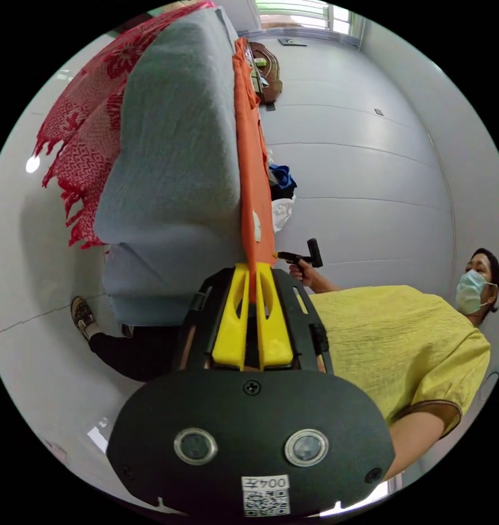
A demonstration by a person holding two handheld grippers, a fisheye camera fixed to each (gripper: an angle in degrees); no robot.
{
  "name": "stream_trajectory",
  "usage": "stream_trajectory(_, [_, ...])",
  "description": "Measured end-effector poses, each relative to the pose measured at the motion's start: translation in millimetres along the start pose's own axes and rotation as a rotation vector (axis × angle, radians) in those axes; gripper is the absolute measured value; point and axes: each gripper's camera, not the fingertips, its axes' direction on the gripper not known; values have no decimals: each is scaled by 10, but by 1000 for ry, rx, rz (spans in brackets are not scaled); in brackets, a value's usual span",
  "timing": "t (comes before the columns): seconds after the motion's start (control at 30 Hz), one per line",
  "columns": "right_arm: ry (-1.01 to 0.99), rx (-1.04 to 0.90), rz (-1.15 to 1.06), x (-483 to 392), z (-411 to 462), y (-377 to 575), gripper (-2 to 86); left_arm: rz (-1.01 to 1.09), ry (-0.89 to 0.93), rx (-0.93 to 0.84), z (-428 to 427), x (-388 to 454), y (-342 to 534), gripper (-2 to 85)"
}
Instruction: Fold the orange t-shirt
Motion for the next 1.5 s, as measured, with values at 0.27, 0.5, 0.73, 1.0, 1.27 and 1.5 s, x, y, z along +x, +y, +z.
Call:
stream_trajectory(0.27, [-331,383,78,1650,-604,933,102,-60,-142,74,82,517,60,23])
stream_trajectory(0.5, [-610,371,208,2857,-439,1071,116,-132,-302,106,211,974,70,20])
stream_trajectory(0.73, [-696,277,130,3164,-271,1005,110,-144,-339,90,348,1268,26,20])
stream_trajectory(1.0, [-681,211,53,3381,-241,1032,96,-182,-322,121,520,1326,112,20])
stream_trajectory(1.27, [-767,227,82,3579,-129,975,37,-212,-279,135,590,1367,194,20])
stream_trajectory(1.5, [-977,449,22,3613,-574,1052,-2,-135,-164,217,485,1614,325,20])
